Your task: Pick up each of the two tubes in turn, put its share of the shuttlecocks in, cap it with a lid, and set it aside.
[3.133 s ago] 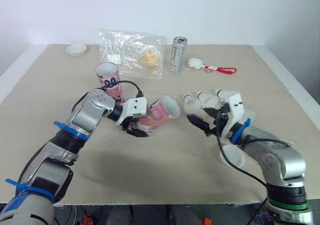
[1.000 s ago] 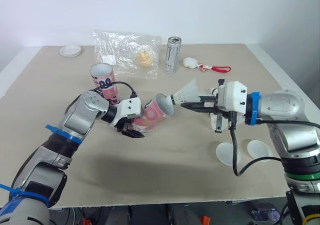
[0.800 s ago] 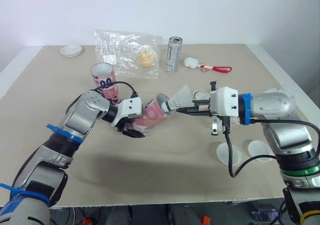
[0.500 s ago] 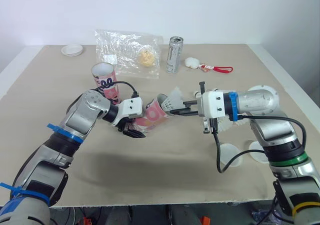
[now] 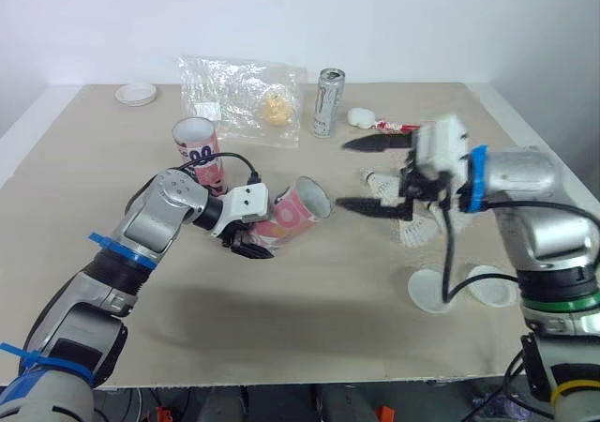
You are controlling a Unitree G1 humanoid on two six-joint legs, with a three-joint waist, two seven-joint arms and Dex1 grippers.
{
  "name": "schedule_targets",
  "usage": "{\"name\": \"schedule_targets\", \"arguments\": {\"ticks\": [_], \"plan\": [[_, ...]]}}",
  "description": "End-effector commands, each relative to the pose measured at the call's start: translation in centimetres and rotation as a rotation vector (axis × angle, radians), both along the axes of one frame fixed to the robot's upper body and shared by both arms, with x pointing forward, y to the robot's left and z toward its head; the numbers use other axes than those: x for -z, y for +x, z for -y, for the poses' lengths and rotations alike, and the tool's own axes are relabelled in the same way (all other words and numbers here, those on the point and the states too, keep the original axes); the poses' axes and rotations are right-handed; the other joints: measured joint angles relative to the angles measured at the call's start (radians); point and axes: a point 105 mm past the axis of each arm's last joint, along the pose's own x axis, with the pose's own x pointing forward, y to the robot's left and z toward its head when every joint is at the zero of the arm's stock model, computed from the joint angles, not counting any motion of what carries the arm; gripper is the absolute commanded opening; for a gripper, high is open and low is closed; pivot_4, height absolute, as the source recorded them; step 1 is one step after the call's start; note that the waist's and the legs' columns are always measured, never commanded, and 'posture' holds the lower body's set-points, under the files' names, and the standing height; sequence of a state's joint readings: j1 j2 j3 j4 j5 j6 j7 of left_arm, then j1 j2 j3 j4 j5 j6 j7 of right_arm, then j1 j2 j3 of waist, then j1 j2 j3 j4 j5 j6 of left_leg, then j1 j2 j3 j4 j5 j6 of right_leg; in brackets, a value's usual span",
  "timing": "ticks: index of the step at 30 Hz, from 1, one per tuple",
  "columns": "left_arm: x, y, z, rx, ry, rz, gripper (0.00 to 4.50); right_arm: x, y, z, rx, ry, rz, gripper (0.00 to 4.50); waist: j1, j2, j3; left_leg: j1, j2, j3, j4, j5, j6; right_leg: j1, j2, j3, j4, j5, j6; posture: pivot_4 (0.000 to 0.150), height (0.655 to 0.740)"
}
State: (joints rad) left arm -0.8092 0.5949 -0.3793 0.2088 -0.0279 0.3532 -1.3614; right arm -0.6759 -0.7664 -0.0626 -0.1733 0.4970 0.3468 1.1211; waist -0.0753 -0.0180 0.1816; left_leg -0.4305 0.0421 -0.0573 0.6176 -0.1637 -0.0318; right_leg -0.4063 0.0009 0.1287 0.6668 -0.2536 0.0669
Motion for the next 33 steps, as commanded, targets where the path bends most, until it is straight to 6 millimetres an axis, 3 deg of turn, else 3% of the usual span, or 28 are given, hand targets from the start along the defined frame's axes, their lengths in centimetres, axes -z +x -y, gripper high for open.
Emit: {"name": "schedule_targets", "arguments": {"ticks": [1, 9, 15, 22, 33], "plan": [[0.9, -0.1, -0.2, 0.0, 0.028, -0.026, 3.26, -1.2, -1.2, 2.5, 0.146, 0.183, -0.09, 4.46, 0.004, 0.0, 0.0, 0.0, 0.0, 0.0, 0.0, 0.0, 0.0, 0.0, 0.0, 0.0, 0.0, 0.0, 0.0, 0.15, 0.74], [0.7, -0.3, 1.1, 0.063, 0.02, -0.021, 3.26, 5.5, -3.3, 5.6, 0.674, 0.386, -0.282, 4.46, 0.013, 0.002, -0.001, 0.0, -0.001, 0.0, 0.0, 0.0, 0.0, 0.0, 0.0, 0.0, 0.001, -0.001, 0.001, 0.15, 0.74], [0.6, 0.0, 1.5, 0.088, 0.027, -0.017, 3.26, 9.1, -4.3, 6.2, 0.893, 0.413, -0.36, 4.46, 0.018, 0.001, -0.002, -0.001, -0.003, 0.001, 0.002, 0.0, 0.0, 0.0, -0.003, 0.001, 0.0, -0.002, -0.002, 0.15, 0.74], [0.2, 0.0, 1.9, 0.117, 0.029, -0.01, 3.26, 12.2, -4.5, 6.6, 1.013, 0.443, -0.464, 4.46, 0.026, 0.001, -0.002, -0.002, -0.004, 0.001, 0.001, 0.0, 0.0, 0.0, -0.004, 0.001, -0.001, -0.003, -0.002, 0.15, 0.74], [0.1, -0.2, 2.1, 0.12, 0.026, -0.01, 3.26, 14.3, -1.7, 7.8, 1.047, 0.495, -0.526, 4.46, 0.027, 0.001, -0.002, -0.002, -0.005, 0.0, 0.001, 0.0, 0.0, 0.0, -0.005, 0.0, -0.001, -0.004, -0.001, 0.15, 0.74]]}}
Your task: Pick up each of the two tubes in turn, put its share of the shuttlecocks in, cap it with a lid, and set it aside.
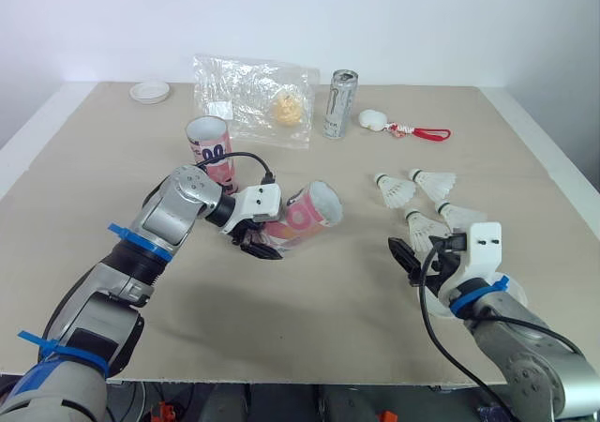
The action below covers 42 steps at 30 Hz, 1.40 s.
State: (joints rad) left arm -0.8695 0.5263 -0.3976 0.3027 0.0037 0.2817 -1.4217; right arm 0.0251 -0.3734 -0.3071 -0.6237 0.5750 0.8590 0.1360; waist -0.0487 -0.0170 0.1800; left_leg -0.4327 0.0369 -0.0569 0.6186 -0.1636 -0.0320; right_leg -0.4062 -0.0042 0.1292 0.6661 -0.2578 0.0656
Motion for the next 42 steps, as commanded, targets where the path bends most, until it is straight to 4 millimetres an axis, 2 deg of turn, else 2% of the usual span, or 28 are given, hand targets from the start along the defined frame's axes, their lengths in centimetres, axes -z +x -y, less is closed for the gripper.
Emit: {"name": "schedule_targets", "arguments": {"ticks": [1, 5, 13, 17, 19, 20, 22, 23, 25, 26, 30, 32, 34, 37, 38, 42], "plan": [[0.2, -0.4, 0.4, 0.024, 0.016, -0.002, 3.26, -0.3, 1.0, 0.5, 0.013, 0.007, 0.031, 4.46, 0.0, 0.0, 0.0, 0.0, 0.0, 0.0, 0.0, 0.0, 0.0, 0.0, 0.0, 0.0, 0.0, 0.0, 0.0, 0.15, 0.74], [0.3, -0.4, 0.1, 0.012, 0.019, -0.001, 3.26, -0.2, 2.5, 0.7, 0.014, 0.023, 0.032, 4.46, 0.0, 0.0, 0.0, 0.0, 0.0, 0.0, 0.0, 0.0, 0.0, 0.0, 0.0, 0.0, 0.0, 0.001, 0.002, 0.15, 0.74], [0.4, -0.4, 0.0, -0.005, 0.014, -0.003, 3.26, 0.0, 4.2, 0.9, 0.026, 0.024, 0.038, 4.46, 0.0, 0.0, 0.0, -0.001, -0.001, -0.001, -0.001, 0.0, 0.0, 0.0, 0.0, 0.0, 0.0, 0.002, 0.005, 0.15, 0.74], [0.5, -0.3, 0.1, -0.01, 0.012, -0.003, 3.26, 0.1, 4.7, 1.1, 0.036, 0.006, 0.04, 3.59, 0.0, 0.0, 0.0, -0.001, -0.001, -0.001, 0.0, 0.0, 0.0, 0.0, 0.0, 0.0, 0.0, 0.002, 0.005, 0.15, 0.74], [0.5, -0.3, 0.1, -0.012, 0.011, -0.002, 3.26, -0.1, 5.0, 1.2, 0.046, 0.01, 0.047, 2.87, 0.0, 0.0, 0.0, -0.001, -0.001, -0.001, 0.0, 0.0, 0.0, 0.0, 0.0, 0.0, 0.0, 0.002, 0.006, 0.15, 0.74], [0.5, -0.2, 0.1, -0.013, 0.01, -0.001, 3.26, -0.2, 5.1, 1.2, 0.046, 0.008, 0.051, 2.74, 0.0, 0.0, 0.0, -0.001, -0.001, -0.001, 0.0, 0.0, 0.0, 0.0, 0.0, 0.0, 0.0, 0.002, 0.006, 0.15, 0.74], [0.4, -0.2, 0.2, -0.013, 0.009, 0.0, 3.26, -0.2, 5.1, 1.2, 0.044, 0.007, 0.054, 1.82, 0.0, 0.0, 0.0, -0.001, -0.001, -0.001, 0.0, 0.0, 0.0, 0.0, 0.0, 0.0, 0.0, 0.002, 0.006, 0.15, 0.74], [0.4, -0.2, 0.2, -0.014, 0.008, 0.0, 3.26, -0.2, 5.1, 1.1, 0.039, 0.001, 0.053, 1.21, 0.0, 0.0, 0.0, -0.001, -0.001, -0.001, 0.0, 0.0, 0.0, 0.0, 0.0, 0.0, 0.0, 0.002, 0.006, 0.15, 0.74], [0.4, -0.2, 0.2, -0.013, 0.008, 0.0, 3.26, -0.2, 5.1, 1.1, 0.036, -0.004, 0.052, 0.64, 0.0, 0.0, 0.0, -0.001, -0.001, -0.001, 0.0, 0.0, 0.0, 0.0, 0.0, 0.0, 0.0, 0.002, 0.006, 0.15, 0.74], [0.4, -0.2, 0.2, -0.013, 0.007, 0.001, 3.26, -0.2, 5.0, 1.1, 0.036, -0.004, 0.052, 0.1, 0.0, 0.0, 0.0, -0.001, -0.001, -0.001, 0.0, 0.0, 0.0, 0.0, 0.0, 0.0, 0.0, 0.002, 0.006, 0.15, 0.74], [0.5, -0.1, 0.3, -0.011, 0.007, 0.0, 3.26, -0.7, 4.7, 0.8, 0.015, -0.031, 0.069, 0.04, 0.0, 0.0, 0.0, -0.001, -0.002, -0.001, 0.0, 0.0, 0.0, 0.0, 0.0, 0.0, 0.0, 0.002, 0.006, 0.15, 0.74], [0.5, -0.1, 0.3, -0.009, 0.008, -0.001, 3.26, -1.7, 4.3, 0.5, -0.025, -0.073, 0.095, 0.04, 0.001, 0.0, 0.0, -0.001, -0.002, -0.001, 0.0, 0.0, 0.0, 0.0, 0.0, 0.0, 0.0, 0.002, 0.006, 0.15, 0.74], [0.5, -0.1, 0.3, -0.008, 0.008, -0.002, 3.26, -3.7, 3.6, 0.1, -0.1, -0.122, 0.143, 0.04, 0.001, 0.001, 0.0, -0.001, -0.003, -0.001, 0.0, 0.0, 0.0, 0.0, -0.001, 0.0, 0.0, 0.002, 0.006, 0.15, 0.74], [0.5, 0.0, 0.3, -0.004, 0.01, -0.004, 3.26, -9.7, 1.1, -1.6, -0.394, -0.348, 0.311, 0.04, 0.001, 0.001, 0.0, -0.002, -0.004, -0.002, 0.001, 0.0, 0.0, 0.0, -0.002, 0.0, 0.0, 0.002, 0.007, 0.15, 0.74], [0.5, 0.1, 0.3, -0.002, 0.011, -0.004, 3.26, -11.2, 0.3, -2.3, -0.487, -0.43, 0.36, 0.04, 0.002, 0.007, 0.004, -0.002, -0.004, -0.002, 0.001, 0.0, 0.0, 0.001, -0.002, 0.0, 0.0, 0.002, 0.007, 0.15, 0.74], [0.3, 0.2, 0.6, 0.012, 0.004, -0.009, 3.26, -15.4, -1.2, -4.4, -0.723, -0.708, 0.526, 0.04, 0.0, 0.006, 0.003, -0.003, -0.006, -0.001, 0.002, 0.0, 0.001, 0.001, -0.003, 0.001, -0.001, 0.001, 0.009, 0.15, 0.74]]}}
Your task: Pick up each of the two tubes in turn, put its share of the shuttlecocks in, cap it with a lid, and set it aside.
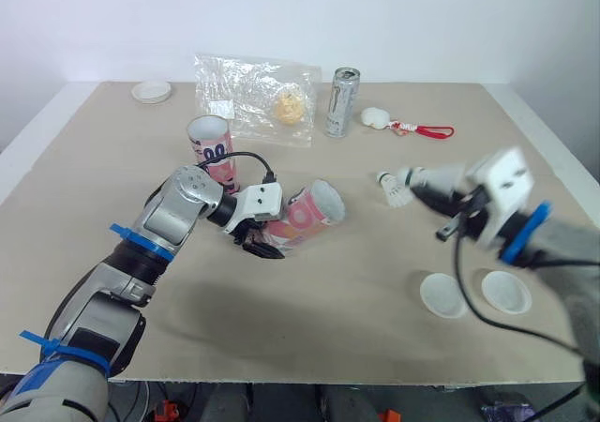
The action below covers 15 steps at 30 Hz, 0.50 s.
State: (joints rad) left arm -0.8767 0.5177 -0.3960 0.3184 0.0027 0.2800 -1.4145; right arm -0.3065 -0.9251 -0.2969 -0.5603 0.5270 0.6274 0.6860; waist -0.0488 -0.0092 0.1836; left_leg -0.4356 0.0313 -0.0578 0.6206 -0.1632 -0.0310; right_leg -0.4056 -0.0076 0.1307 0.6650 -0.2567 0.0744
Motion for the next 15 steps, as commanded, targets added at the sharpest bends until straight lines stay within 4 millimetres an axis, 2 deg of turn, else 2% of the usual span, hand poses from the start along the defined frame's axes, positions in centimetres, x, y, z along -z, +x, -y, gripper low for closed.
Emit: {"name": "schedule_targets", "arguments": {"ticks": [1, 3, 6, 9, 15], "plan": [[0.3, 0.0, 0.6, 0.021, 0.01, -0.01, 3.26, -2.9, -1.8, -2.8, -0.229, -0.201, 0.164, 0.04, -0.001, -0.002, -0.001, 0.001, 0.0, 0.0, 0.0, 0.0, 0.0, 0.001, 0.0, -0.001, 0.0, 0.0, -0.001, 0.15, 0.74], [0.2, 0.0, 0.7, 0.027, 0.009, -0.009, 3.26, -3.4, -2.0, -3.8, -0.31, -0.307, 0.218, 0.04, 0.0, -0.003, -0.001, 0.001, 0.0, 0.0, -0.001, 0.0, 0.0, 0.001, 0.0, -0.001, 0.0, -0.002, -0.004, 0.15, 0.74], [0.0, -0.1, 1.0, 0.037, 0.005, -0.009, 3.26, -2.3, -2.0, -5.7, -0.457, -0.471, 0.222, 0.04, 0.002, -0.003, 0.0, -0.001, 0.0, 0.0, 0.002, 0.0, 0.0, 0.0, -0.001, -0.001, 0.0, -0.002, -0.004, 0.15, 0.74], [-0.1, -0.2, 1.2, 0.04, -0.002, -0.009, 3.26, -1.5, -1.6, -6.7, -0.528, -0.477, 0.216, 0.04, 0.003, -0.004, 0.0, -0.003, -0.001, 0.0, 0.002, 0.0, 0.0, 0.0, -0.002, 0.0, -0.001, -0.001, 0.002, 0.15, 0.74], [-0.2, -0.3, 1.2, 0.035, -0.01, -0.002, 3.26, 0.4, 0.0, -7.1, -0.589, -0.552, 0.201, 0.04, 0.004, -0.004, 0.001, -0.004, -0.002, 0.0, 0.002, 0.0, 0.0, 0.0, -0.002, -0.001, -0.001, -0.002, 0.003, 0.15, 0.74]]}}
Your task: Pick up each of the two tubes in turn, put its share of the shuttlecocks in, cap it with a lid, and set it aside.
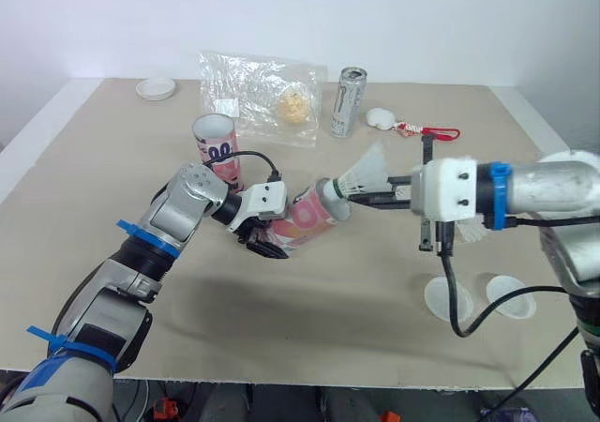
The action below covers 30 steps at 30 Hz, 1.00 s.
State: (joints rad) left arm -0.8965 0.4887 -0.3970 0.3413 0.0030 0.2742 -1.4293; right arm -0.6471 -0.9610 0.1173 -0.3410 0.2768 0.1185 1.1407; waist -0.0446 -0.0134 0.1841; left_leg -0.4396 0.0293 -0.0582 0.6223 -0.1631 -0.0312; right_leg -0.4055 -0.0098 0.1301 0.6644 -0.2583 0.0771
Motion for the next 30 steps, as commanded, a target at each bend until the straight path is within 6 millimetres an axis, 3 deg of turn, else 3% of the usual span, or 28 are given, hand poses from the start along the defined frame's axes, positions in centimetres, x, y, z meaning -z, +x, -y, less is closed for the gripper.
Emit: {"name": "schedule_targets", "arguments": {"ticks": [1, 7, 9, 11, 13, 14, 15, 18, 19, 26, 30], "plan": [[0.0, -0.3, 0.3, 0.007, 0.001, 0.008, 3.26, -0.3, 0.6, -0.3, -0.039, -0.037, 0.056, 0.04, -0.001, 0.0, 0.0, 0.0, 0.0, 0.0, 0.0, 0.0, 0.0, 0.0, 0.0, 0.0, 0.0, 0.0, 0.0, 0.15, 0.74], [0.1, -0.5, 0.0, -0.012, 0.001, 0.008, 3.26, 0.3, 1.5, -0.8, -0.081, -0.076, 0.057, 0.04, -0.002, 0.0, 0.0, 0.0, 0.0, 0.0, 0.0, 0.0, 0.0, 0.0, 0.0, 0.0, 0.001, 0.0, 0.0, 0.15, 0.74], [0.2, -0.5, -0.1, -0.016, 0.002, 0.007, 3.26, 0.2, 1.6, -0.9, -0.09, -0.076, 0.06, 0.78, -0.001, 0.0, 0.0, 0.001, 0.0, 0.0, 0.0, 0.0, 0.0, 0.0, 0.0, -0.001, 0.001, 0.0, 0.0, 0.15, 0.74], [0.2, -0.6, -0.1, -0.018, 0.002, 0.007, 3.26, 0.2, 1.6, -1.0, -0.096, -0.076, 0.056, 1.15, -0.001, 0.0, 0.0, 0.001, 0.0, -0.001, 0.0, 0.0, 0.0, 0.0, 0.0, -0.001, 0.001, 0.0, 0.0, 0.15, 0.74], [0.2, -0.6, -0.1, -0.02, 0.001, 0.006, 3.26, 0.1, 1.6, -1.0, -0.099, -0.075, 0.049, 2.16, -0.001, 0.0, 0.0, 0.001, 0.0, -0.001, 0.0, 0.0, 0.0, 0.0, 0.0, -0.001, 0.001, 0.0, 0.0, 0.15, 0.74], [0.2, -0.6, -0.1, -0.021, 0.001, 0.006, 3.26, -0.2, 1.5, -1.1, -0.098, -0.068, 0.042, 2.28, -0.001, 0.0, 0.0, 0.001, 0.0, -0.001, 0.0, 0.0, 0.0, 0.0, 0.0, -0.001, 0.001, 0.0, 0.0, 0.15, 0.74], [0.2, -0.6, -0.1, -0.022, 0.0, 0.006, 3.26, -0.4, 1.4, -1.1, -0.097, -0.063, 0.037, 2.83, -0.002, 0.0, 0.0, 0.001, 0.0, -0.001, 0.0, 0.0, 0.0, 0.0, 0.0, -0.001, 0.001, 0.0, -0.001, 0.15, 0.74], [0.3, -0.5, -0.1, -0.022, 0.0, 0.007, 3.26, -1.7, 0.9, -1.0, -0.085, 0.011, -0.008, 3.85, -0.001, 0.0, 0.0, 0.001, 0.0, -0.001, 0.0, 0.0, 0.0, 0.0, 0.0, -0.001, 0.002, 0.001, -0.001, 0.15, 0.74], [0.3, -0.5, -0.1, -0.022, 0.001, 0.008, 3.26, -2.5, 0.7, -0.8, -0.067, 0.055, -0.033, 4.46, -0.001, 0.0, 0.0, 0.001, 0.0, -0.001, 0.0, 0.0, 0.0, 0.0, 0.0, -0.001, 0.002, 0.0, -0.001, 0.15, 0.74], [0.4, -0.4, -0.1, -0.014, 0.011, 0.014, 3.26, -5.1, 0.5, 1.6, 0.057, 0.234, -0.172, 4.46, -0.001, 0.0, 0.0, 0.001, 0.0, -0.001, 0.0, 0.0, 0.0, 0.0, 0.0, -0.001, 0.002, 0.001, -0.002, 0.15, 0.74], [0.4, -0.3, 0.0, -0.008, 0.012, 0.016, 3.26, -5.4, 0.3, 2.1, 0.092, 0.292, -0.245, 4.46, -0.001, 0.0, 0.0, 0.002, 0.001, -0.001, 0.0, 0.0, 0.0, 0.0, 0.0, -0.001, 0.002, 0.001, -0.002, 0.15, 0.74]]}}
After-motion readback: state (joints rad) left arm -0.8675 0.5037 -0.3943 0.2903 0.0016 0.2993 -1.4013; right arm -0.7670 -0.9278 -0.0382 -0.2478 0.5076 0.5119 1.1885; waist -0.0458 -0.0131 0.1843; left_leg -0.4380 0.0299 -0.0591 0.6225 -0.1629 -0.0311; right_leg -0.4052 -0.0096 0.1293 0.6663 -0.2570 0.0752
